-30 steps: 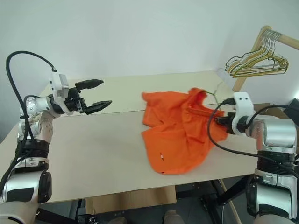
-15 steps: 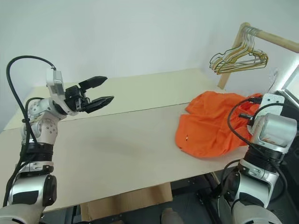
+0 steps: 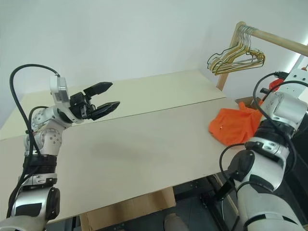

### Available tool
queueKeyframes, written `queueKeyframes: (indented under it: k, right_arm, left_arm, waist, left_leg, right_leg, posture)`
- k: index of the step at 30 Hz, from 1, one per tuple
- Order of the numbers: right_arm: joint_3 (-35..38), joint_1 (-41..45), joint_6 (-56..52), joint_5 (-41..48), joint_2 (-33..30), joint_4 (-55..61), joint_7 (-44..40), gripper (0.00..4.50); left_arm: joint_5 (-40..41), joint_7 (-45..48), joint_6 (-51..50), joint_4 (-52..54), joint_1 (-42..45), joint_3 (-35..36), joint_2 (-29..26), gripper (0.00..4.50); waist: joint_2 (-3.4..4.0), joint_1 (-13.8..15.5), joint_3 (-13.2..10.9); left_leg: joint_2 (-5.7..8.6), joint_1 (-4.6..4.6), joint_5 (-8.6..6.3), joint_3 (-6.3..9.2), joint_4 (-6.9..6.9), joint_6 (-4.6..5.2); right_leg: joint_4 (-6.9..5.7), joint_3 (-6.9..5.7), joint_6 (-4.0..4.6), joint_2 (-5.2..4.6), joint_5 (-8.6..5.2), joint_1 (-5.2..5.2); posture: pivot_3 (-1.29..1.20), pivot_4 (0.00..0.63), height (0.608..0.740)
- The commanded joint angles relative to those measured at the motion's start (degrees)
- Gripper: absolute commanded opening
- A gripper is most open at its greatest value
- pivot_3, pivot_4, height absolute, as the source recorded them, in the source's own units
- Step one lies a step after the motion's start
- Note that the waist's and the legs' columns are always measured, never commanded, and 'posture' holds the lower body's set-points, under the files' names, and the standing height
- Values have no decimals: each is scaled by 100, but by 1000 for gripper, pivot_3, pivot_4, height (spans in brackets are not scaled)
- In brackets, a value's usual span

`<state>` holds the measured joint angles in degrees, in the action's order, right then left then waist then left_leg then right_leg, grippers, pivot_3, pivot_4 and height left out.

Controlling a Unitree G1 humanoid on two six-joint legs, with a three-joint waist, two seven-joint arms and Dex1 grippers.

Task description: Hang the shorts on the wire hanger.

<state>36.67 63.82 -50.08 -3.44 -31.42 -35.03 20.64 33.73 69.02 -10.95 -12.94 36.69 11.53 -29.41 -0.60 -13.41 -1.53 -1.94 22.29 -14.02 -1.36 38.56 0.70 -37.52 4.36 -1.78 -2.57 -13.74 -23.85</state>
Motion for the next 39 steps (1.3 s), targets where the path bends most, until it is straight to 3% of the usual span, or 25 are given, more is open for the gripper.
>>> queueKeyframes:
  k: [1,12,20,32,39]
  right_arm:
    - [-50,511,870,213,-477,-799,67,0]
    - [168,1245,1995,1160,-1313,-3021,111,0]
    - [482,1350,2061,1894,-1535,-3543,411,0]
    - [-18,1205,2063,1824,-1471,-3663,337,0]
    - [-184,1197,2217,1792,-1510,-3627,639,2119]
  left_arm:
    - [110,-68,-41,269,-35,127,-111,4486]
    - [89,-78,-85,326,-105,154,-175,4486]
    - [77,-34,-86,383,-169,132,-193,4486]
    - [164,1,-97,466,-209,148,-138,4486]
    - [337,156,-149,601,-297,150,-135,4500]
  waist:
    - [1,2,-1]
    - [2,10,-7]
    - [13,31,-22]
    - [14,47,-24]
    - [14,77,-24]
  left_leg:
    - [0,-1,0,-2,-2,0]
    - [1,-72,0,-20,-49,1]
    - [2,-77,0,-34,-59,1]
    - [2,-86,0,-53,-64,1]
    - [2,-88,-1,-60,-67,1]
  right_leg:
    - [1,1,0,0,0,0]
    - [56,16,-19,0,-8,72]
    - [61,35,-21,1,-7,72]
    - [68,55,-32,1,-5,72]
    - [73,63,-36,1,-3,72]
  posture:
    - [-123,0,740]
    - [-112,0,740]
    - [-109,0,740]
    - [-104,0,740]
    - [-103,0,740]
